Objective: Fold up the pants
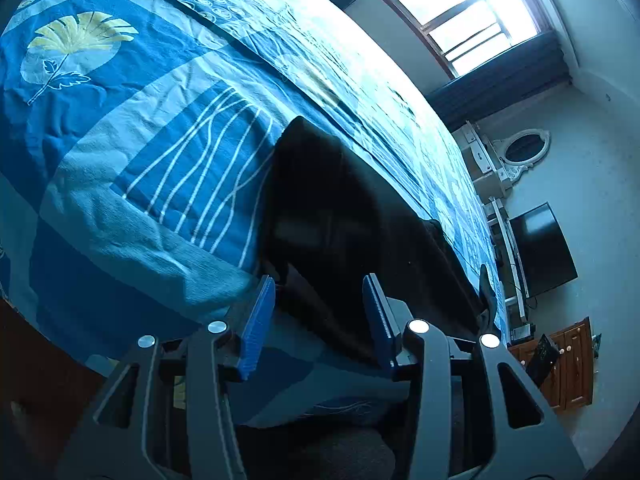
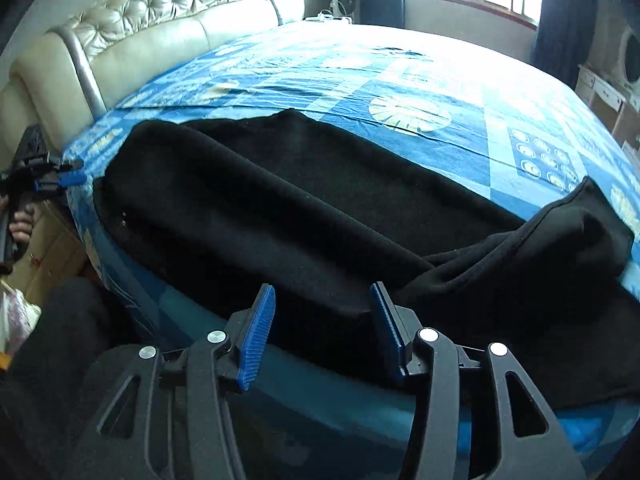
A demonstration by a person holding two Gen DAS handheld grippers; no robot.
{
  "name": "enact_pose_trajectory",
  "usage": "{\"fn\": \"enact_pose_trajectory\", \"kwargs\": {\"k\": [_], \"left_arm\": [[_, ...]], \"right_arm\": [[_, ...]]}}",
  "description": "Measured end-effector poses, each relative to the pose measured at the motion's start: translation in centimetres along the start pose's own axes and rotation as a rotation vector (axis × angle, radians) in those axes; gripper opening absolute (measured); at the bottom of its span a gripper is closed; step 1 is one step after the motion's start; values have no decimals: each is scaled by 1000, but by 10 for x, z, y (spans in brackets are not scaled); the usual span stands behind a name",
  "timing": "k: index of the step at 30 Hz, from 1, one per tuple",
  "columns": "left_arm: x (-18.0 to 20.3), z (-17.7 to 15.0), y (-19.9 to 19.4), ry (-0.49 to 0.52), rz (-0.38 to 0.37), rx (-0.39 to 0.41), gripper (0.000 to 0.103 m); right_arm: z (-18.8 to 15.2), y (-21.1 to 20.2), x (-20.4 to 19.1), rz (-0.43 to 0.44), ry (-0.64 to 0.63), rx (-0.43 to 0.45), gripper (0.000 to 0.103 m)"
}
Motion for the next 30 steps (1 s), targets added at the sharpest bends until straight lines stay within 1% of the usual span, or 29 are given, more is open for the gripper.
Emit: {"fn": "enact_pose_trajectory", "kwargs": {"k": [1,3,6,8,10,14,18,22,24,25,26,27,28,29,30], "left_arm": [[8,-3,3,-5,-9,-6,47],[22,-8,13,-12,-16,-17,55],[27,-15,32,-27,28,-22,57],[21,-17,42,-82,45,-27,57],[13,-18,49,-152,44,-23,57],[4,-16,54,-223,36,-9,57],[6,-4,56,-244,43,23,58],[1,-4,65,-274,56,21,58],[1,-6,65,-271,65,31,58],[2,-6,65,-261,74,35,57],[2,-7,65,-247,90,35,51],[2,-8,64,-232,116,35,43],[1,-8,64,-225,138,32,39],[-1,-9,64,-224,148,32,33],[-3,-8,63,-228,156,33,25]], "right_arm": [[0,-1,1,35,65,5,51],[-1,1,6,92,194,5,53],[-6,6,11,142,349,-1,55],[-10,9,13,176,431,-8,55],[-15,12,13,201,492,-20,56],[-23,19,11,216,546,-40,57],[-24,21,10,229,597,-22,60],[-27,24,13,271,732,13,65],[-32,27,17,257,795,21,65],[-33,28,18,256,824,32,65],[-34,29,19,255,846,43,65],[-34,30,20,243,858,49,63],[-34,31,21,220,857,48,60],[-33,33,21,194,846,40,50],[-33,36,22,177,842,35,42]]}}
Point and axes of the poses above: each gripper's, at about its wrist camera, not at the fingertips, and y roughly the way its jaws point, x to its right, z to its top, the point moved 5 cm from there along y, roughly the way its jaws point, and after that the axes turned 10 degrees about x, right-handed, at the moved point
